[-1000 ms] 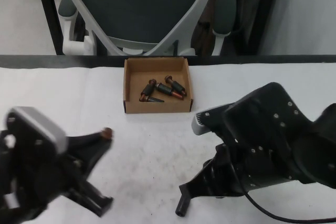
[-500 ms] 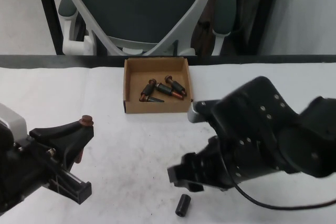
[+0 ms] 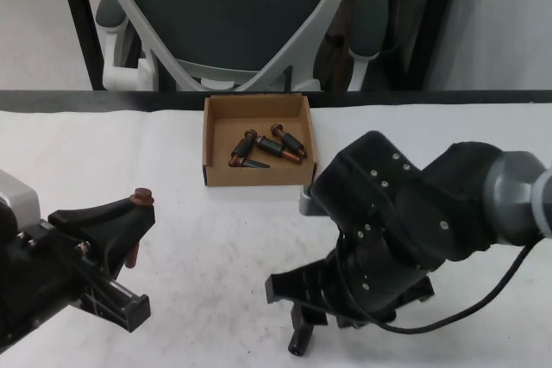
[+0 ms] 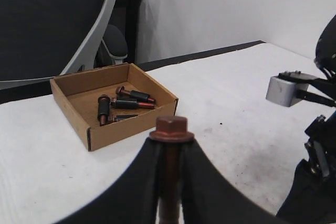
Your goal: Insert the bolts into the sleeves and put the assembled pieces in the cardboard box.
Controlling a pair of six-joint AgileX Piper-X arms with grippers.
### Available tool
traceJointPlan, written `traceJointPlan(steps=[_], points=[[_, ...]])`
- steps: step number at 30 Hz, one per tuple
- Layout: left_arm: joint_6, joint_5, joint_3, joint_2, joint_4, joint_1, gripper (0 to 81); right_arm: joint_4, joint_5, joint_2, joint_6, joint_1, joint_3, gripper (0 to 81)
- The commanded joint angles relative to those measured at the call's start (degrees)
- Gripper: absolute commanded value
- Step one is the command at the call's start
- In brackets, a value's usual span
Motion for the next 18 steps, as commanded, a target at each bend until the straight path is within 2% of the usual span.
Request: traceJointPlan(steps=[1, 8, 18], points=[[-2.07, 1.51, 0.01, -0.72, -2.03, 0.18, 0.8, 1.55, 0.12, 0.53, 2.39, 0.49, -0.63, 50.1], [-2.7, 3.17, 0.01, -0.72, -2.03, 0.18, 0.8, -2.81, 1.84, 1.92, 6.82, 2.29, -1.08, 50.1], [-3.36, 3.98, 0.01, -0.72, -2.03, 0.18, 0.8, -2.11, 1.83, 7.72, 10.11, 3.96, -2.09, 50.1]])
